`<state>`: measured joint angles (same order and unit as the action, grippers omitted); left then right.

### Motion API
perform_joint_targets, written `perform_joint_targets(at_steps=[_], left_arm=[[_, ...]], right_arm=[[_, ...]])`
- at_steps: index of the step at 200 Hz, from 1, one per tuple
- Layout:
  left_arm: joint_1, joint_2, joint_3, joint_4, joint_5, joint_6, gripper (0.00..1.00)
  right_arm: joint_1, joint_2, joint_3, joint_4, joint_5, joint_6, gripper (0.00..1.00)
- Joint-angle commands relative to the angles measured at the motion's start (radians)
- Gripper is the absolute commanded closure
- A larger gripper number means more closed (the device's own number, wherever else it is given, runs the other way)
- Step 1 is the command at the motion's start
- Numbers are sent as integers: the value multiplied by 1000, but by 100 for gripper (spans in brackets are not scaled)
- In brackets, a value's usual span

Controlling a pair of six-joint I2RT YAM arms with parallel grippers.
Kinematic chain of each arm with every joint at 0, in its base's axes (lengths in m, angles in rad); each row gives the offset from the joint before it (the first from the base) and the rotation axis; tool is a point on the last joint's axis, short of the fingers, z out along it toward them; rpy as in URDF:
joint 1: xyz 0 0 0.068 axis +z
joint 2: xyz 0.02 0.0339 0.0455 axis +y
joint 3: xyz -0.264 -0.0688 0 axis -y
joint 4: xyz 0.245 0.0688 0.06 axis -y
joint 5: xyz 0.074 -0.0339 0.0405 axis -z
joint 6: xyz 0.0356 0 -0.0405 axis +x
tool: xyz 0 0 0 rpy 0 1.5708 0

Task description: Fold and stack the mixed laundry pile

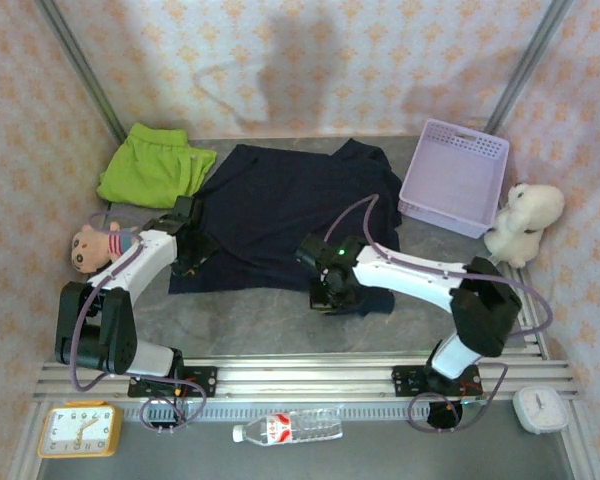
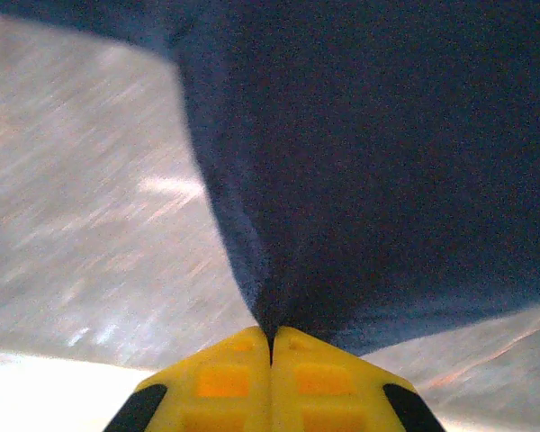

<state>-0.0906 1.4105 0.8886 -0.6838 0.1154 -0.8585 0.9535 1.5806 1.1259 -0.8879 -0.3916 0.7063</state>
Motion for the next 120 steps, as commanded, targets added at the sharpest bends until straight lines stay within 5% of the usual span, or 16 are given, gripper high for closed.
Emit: perform_joint_targets(at_steps=[1, 20, 71, 97, 120], left_arm=[[12, 23, 30, -18, -32, 21, 33], [12, 32, 29, -7, -26, 14, 32], [12, 32, 25, -16, -54, 25, 32], [12, 53, 46, 10, -16, 68, 32], [1, 83, 97, 12, 5, 110, 33]], right_arm=[[16, 2, -12, 45, -327, 100, 96], [-2, 11, 25, 35, -338, 61, 77], [-161, 49, 142, 125, -502, -4, 72], [-298, 121, 267, -56, -180, -133, 70], [-410, 209, 327, -47, 129, -165, 67]])
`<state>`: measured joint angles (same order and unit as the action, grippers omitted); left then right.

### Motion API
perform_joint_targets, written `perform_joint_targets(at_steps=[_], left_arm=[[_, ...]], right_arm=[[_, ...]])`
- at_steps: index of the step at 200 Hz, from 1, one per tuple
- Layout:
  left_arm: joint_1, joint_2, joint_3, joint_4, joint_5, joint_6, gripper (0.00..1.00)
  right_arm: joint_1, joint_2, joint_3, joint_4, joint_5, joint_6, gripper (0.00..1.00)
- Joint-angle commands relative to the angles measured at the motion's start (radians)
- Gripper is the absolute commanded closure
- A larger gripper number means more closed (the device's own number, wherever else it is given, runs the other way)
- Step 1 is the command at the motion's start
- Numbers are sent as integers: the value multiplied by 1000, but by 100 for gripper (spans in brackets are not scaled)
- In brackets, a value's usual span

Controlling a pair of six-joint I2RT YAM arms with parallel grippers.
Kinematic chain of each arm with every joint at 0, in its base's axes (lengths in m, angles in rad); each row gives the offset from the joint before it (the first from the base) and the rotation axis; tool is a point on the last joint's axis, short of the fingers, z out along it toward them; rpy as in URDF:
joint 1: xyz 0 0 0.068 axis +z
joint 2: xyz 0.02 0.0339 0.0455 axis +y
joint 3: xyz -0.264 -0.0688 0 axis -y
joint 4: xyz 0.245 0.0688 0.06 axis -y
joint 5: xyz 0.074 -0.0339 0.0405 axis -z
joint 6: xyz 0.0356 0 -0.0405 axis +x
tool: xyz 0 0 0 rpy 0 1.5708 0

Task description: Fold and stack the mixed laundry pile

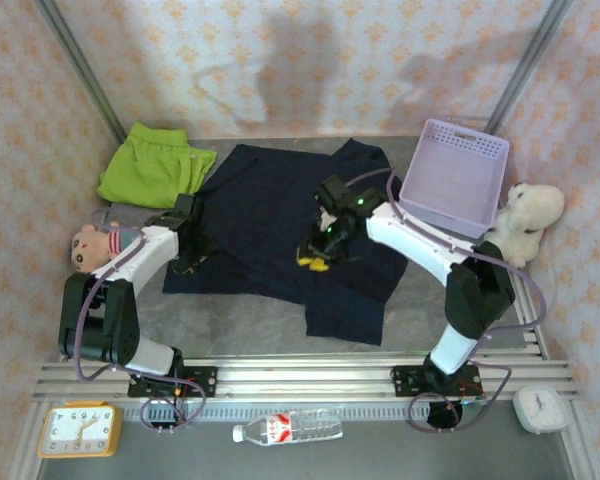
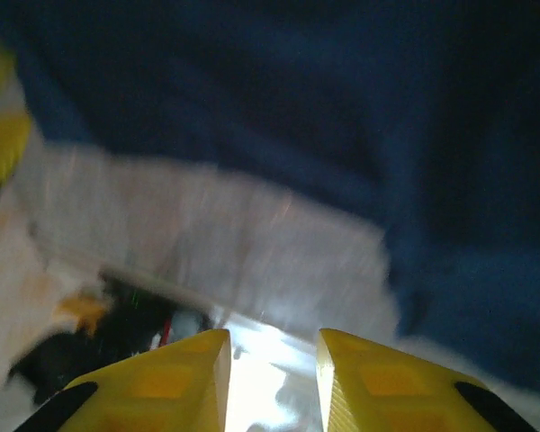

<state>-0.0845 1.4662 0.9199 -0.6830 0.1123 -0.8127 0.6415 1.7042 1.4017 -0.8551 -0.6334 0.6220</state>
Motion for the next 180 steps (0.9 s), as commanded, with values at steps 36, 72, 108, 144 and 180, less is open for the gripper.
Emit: perform_joint_targets(at_steps=[36, 72, 108, 144, 180], left_arm=[[-17, 77, 147, 13, 24, 92, 33], [-28, 206, 345, 33, 87, 162, 32], [-51, 478, 596, 9, 92, 172, 35], [-54, 702, 769, -55, 34, 109, 40], [-43, 867, 937, -129, 20, 71, 45]], right_arm=[[-232, 290, 159, 2, 521, -43, 52], [-271, 474, 369, -50, 572, -86, 31], [-325, 588, 473, -78, 547, -31, 24], [-376, 696, 578, -55, 446, -46, 22], [-421, 819, 741, -62, 379, -90, 22]])
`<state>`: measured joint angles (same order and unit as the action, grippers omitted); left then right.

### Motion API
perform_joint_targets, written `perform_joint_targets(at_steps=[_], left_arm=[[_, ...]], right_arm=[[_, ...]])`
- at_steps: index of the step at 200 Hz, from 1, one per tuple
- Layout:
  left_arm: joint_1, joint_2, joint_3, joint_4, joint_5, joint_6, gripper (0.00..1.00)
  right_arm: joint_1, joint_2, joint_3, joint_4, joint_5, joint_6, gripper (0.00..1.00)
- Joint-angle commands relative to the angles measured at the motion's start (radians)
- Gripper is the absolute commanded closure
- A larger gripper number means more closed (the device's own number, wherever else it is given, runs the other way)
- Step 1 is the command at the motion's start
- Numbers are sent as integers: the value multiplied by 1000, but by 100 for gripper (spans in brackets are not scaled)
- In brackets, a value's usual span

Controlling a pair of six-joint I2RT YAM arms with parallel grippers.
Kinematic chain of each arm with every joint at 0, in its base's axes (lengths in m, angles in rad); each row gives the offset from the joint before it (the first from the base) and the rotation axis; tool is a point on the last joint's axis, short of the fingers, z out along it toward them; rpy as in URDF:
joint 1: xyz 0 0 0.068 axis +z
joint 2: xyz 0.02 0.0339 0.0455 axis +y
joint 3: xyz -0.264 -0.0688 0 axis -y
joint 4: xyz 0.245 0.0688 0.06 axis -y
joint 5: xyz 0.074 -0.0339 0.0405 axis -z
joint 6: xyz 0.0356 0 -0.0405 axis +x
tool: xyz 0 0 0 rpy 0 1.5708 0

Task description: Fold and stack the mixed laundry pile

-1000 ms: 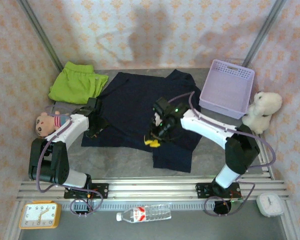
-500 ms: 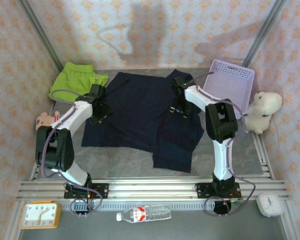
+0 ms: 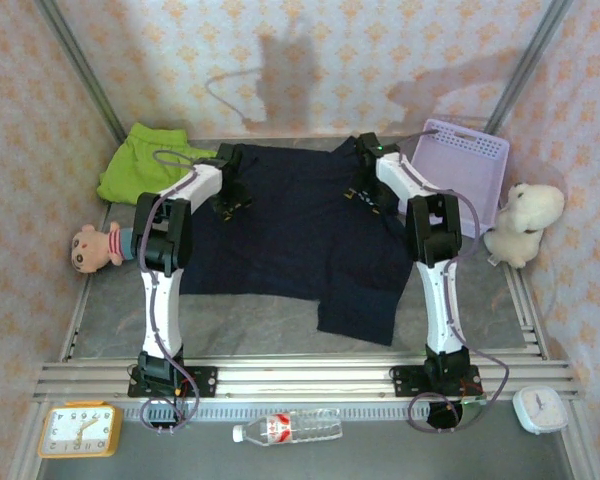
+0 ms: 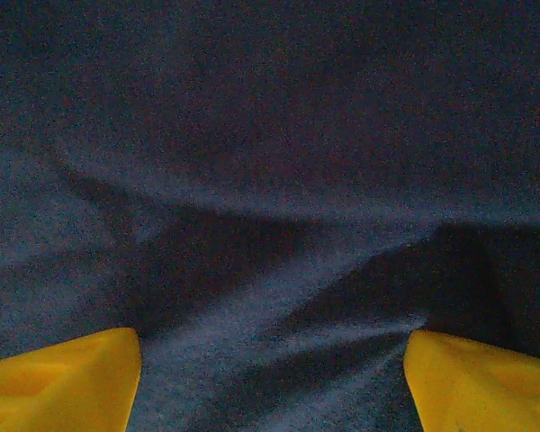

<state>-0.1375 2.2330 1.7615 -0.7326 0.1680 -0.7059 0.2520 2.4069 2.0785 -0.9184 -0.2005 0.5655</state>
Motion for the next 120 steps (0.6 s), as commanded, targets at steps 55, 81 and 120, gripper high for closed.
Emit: perform_joint_targets(at_steps=[55, 81, 120], left_arm=[[64, 256, 295, -149, -77, -66, 45], [83, 315, 410, -173, -45, -34, 42], [82, 318, 588, -241, 32, 68, 31]], right_arm=[[-91, 275, 321, 16, -158, -36, 19], [-114, 314, 376, 81, -259, -9, 12], [-112, 243, 393, 96, -315, -34, 11]])
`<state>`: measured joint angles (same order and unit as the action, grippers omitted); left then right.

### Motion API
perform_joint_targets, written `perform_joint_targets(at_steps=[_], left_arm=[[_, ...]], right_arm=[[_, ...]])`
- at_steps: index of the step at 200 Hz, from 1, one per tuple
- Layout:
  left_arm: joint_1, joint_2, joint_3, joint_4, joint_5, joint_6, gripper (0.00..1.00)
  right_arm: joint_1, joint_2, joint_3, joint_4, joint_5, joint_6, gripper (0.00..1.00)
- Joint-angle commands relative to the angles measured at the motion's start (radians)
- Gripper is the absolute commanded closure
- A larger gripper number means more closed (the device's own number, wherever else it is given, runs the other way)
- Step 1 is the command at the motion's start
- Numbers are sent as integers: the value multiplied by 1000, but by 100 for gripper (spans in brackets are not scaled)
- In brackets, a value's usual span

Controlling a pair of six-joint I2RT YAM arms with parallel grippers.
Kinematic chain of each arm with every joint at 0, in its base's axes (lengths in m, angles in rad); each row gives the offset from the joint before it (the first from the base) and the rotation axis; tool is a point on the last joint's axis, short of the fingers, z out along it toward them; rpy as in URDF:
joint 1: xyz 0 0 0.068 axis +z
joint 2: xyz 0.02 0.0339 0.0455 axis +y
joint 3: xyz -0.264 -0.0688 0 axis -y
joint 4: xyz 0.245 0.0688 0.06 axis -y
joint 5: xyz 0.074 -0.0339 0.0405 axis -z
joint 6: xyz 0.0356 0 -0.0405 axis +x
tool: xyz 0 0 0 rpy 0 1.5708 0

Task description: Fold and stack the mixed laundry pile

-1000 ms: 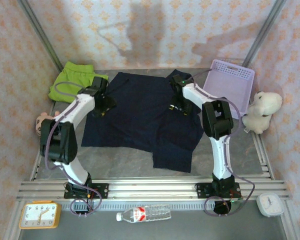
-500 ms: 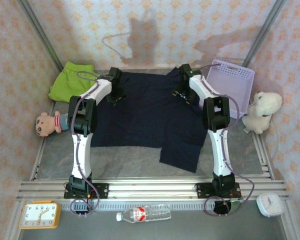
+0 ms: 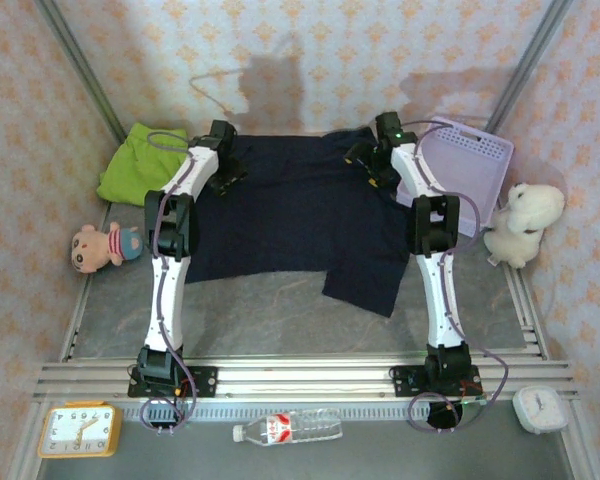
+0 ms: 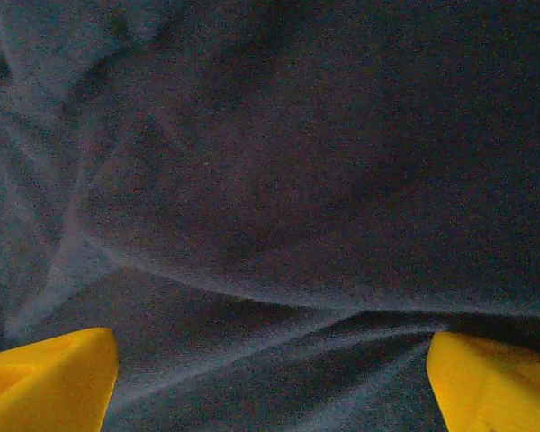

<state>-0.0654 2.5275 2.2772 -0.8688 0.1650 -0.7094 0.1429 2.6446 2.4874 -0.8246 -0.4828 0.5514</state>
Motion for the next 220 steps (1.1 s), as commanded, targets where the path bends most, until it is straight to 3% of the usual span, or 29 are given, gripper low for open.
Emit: perform_joint_targets(at_steps=[1, 9, 32, 43, 114, 155, 185, 220], left_arm=[[10, 22, 73, -106, 37, 74, 30], [10, 0, 82, -111, 58, 87, 27], [4, -97, 39, -104, 106, 126, 4], [-2, -153, -2, -100, 117, 141, 0], [-11, -577, -594, 70, 157, 130, 0], [-9, -733, -874, 73, 134, 128, 0], [-3, -823, -1028, 93, 82, 103, 0], [34, -886, -1122, 94, 51, 73, 0]], right_arm=[[-2, 2, -18, 2, -33, -21, 11], [0, -34, -41, 1, -31, -30, 11], [10, -159, -131, -18, -6, -72, 11], [19, -228, -195, -28, 17, -100, 11], [112, -768, -866, -5, 160, -156, 11], [186, -1055, -1285, 18, 179, -71, 14], [260, -1184, -1520, 45, 192, -13, 17], [284, -1250, -1666, 43, 199, 34, 26]])
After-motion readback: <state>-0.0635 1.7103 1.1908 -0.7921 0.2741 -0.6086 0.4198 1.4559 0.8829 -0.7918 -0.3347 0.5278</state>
